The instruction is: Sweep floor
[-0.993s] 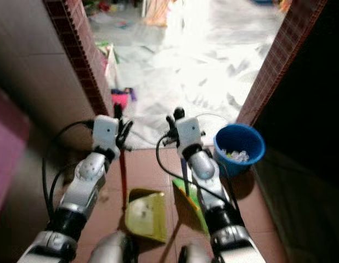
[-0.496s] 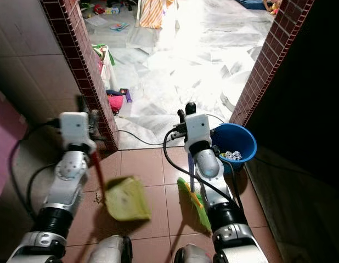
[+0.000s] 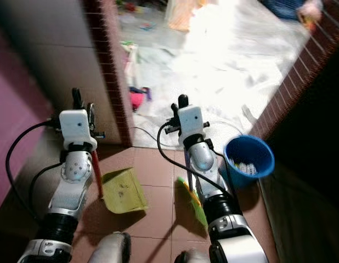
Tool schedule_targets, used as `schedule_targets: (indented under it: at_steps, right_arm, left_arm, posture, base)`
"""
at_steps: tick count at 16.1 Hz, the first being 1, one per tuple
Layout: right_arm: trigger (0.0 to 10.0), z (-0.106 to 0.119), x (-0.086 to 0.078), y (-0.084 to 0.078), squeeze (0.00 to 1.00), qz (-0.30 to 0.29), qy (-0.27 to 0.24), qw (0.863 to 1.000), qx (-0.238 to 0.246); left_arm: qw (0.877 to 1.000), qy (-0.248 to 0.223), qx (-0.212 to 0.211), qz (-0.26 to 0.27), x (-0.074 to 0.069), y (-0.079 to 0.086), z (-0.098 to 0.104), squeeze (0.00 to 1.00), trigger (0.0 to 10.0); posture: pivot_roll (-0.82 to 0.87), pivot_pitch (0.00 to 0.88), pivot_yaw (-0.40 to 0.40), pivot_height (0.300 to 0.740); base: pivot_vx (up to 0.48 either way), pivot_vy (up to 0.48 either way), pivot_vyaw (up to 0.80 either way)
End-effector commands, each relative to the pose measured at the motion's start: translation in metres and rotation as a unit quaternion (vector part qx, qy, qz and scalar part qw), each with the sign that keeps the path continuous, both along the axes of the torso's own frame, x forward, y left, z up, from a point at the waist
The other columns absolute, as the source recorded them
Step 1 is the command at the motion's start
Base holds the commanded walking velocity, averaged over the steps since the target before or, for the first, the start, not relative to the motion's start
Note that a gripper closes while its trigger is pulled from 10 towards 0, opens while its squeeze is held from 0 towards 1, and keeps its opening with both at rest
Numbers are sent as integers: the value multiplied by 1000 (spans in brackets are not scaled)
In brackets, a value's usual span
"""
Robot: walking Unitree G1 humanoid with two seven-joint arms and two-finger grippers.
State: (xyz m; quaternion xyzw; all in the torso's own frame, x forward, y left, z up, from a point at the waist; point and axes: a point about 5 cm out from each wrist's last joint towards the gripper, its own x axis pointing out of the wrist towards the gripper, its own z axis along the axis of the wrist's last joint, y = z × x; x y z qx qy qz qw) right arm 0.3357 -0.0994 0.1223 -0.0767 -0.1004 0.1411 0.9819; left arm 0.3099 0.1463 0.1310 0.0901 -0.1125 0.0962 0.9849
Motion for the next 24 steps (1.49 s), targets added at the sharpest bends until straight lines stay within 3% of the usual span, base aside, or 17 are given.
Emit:
schedule_targets:
  at_steps: [1, 5, 8, 10, 12, 18, 21, 24]
  right_arm:
    - [10000, 23, 4, 6, 0, 13, -51, 999, -1]
    - [10000, 13, -2, 0, 0, 17, -44, 999, -18]
    - [10000, 7, -3, 0, 0, 20, -34, 999, -19]
    - [10000, 4, -1, 0, 0, 25, -25, 999, -12]
    - [10000, 8, 2, -4, 0, 19, -31, 999, -12]
    - [10000, 8, -2, -4, 0, 24, -35, 999, -2]
    - [10000, 7, -7, -1, 0, 44, -45, 998, -15]
    - [10000, 8, -6, 1, 0, 39, -41, 998, 7]
  left_arm:
    - [998, -57, 21, 15, -1, 5, 24, 0, 10000]
    - [995, -78, 39, 45, -7, 7, 30, 0, 10000]
    - [995, -50, 44, 81, -7, 18, 15, 0, 10000]
    - [993, -11, 21, 118, -9, 26, -6, 0, 10000]
    - [994, -3, 1, 110, -9, 21, -8, 0, 10000]
    - [992, 14, 1, 124, -6, 19, -26, 0, 10000]
    - [996, 17, -13, 87, -3, 13, -24, 0, 10000]
    - [996, 21, -22, 80, -3, 10, -29, 0, 10000]
  posture:
    - [0, 0, -20, 740]
    - [6, 0, -28, 740]
    - [25, 0, -49, 740]
    - [30, 0, -55, 740]
    - [30, 0, -50, 740]
    - [-1, 0, -27, 740]
    - [-6, 0, -18, 740]
    - [0, 0, -15, 740]
  base:
    - [0, 0, 788]
    - [0, 0, 788]
    - [0, 0, 788]
    - [0, 0, 0]
    - [0, 0, 0]
    - [0, 0, 0]
    - [0, 0, 410]
    - [0, 0, 425]
